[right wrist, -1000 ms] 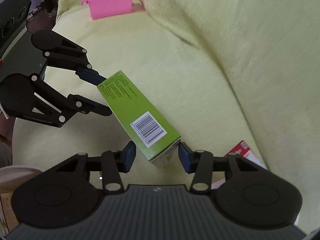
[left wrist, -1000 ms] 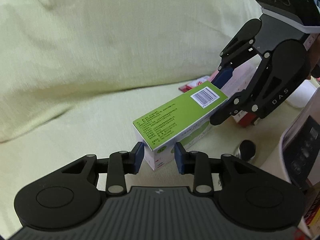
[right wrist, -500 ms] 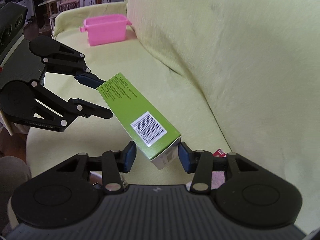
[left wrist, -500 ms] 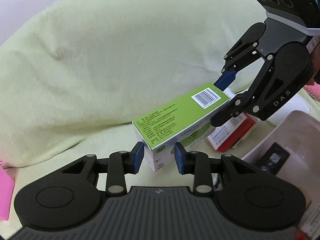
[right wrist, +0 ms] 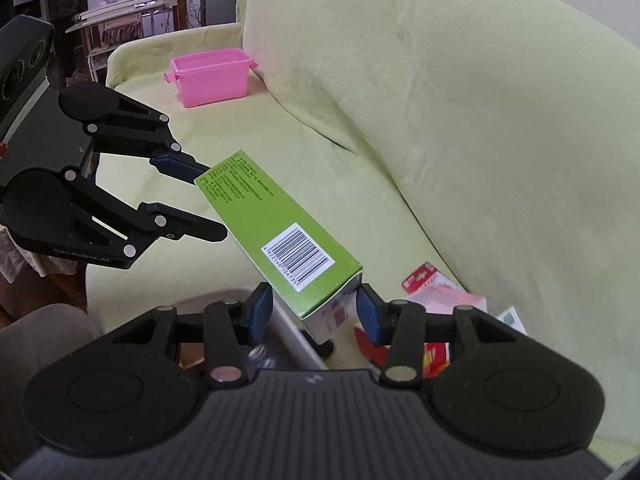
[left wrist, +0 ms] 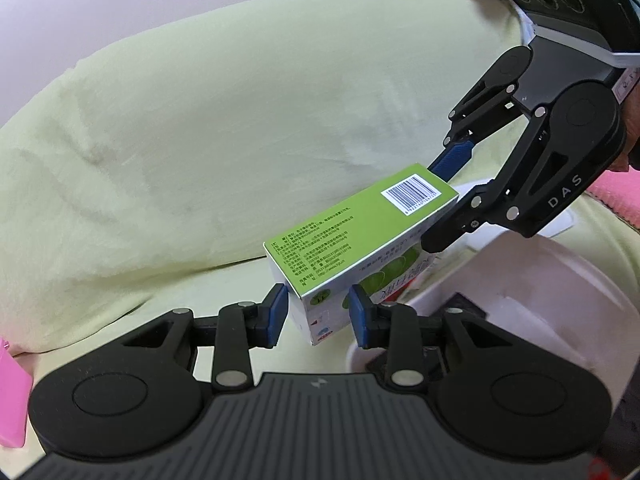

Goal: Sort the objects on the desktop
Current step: 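Lift the green-circle box and carry it over the white bin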

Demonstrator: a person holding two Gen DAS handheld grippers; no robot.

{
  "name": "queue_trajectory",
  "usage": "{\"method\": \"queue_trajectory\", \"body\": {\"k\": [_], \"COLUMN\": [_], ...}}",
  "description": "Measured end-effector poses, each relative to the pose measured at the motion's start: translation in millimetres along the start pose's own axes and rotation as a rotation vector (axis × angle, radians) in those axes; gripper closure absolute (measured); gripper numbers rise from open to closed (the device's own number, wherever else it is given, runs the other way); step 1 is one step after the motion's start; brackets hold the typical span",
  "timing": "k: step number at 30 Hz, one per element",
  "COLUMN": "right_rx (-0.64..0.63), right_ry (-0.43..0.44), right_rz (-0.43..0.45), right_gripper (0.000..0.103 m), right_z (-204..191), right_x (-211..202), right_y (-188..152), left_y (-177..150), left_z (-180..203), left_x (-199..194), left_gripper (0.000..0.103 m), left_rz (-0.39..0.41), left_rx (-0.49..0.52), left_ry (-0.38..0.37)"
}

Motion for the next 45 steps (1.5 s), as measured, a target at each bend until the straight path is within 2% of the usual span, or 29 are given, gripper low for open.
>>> {"method": "queue_trajectory", "body": {"k": [9,28,45], "right_rx": [0.045,0.139,0.175], "right_ry": [-0.008,0.004,0.015], "right_rz": [-0.011,-0.048,-0.076], "right_gripper": [0.061,0.060,0.060], "right_z": [-11.2,-17.6,-12.6], "right_x": [-21.3,-29.2,-18.1], "right_y": [-32.1,-82.3,-98.9], "left_y": [-9.2,-17.3,-25.6], "left_z": [29.9,71.1,84.6], "left_x": [-11.8,-19.1,-11.6], "left_gripper": [0.064,0.064,0.064], "left_rz": [-0.010,-0.066,-0.100], "left_rx": [0.014,0.031,0.034], "left_ry": [-0.043,-0.095,-0.121]}}
Point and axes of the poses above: each gripper's, at about its wrist camera, not at the fingertips, and x roughly the way its jaws point, z to its right, y to its top, the point moved 5 cm from there along x, roughly the way its jaws point, and after that the axes turned 2 degrees about y, right-handed, at the moved point
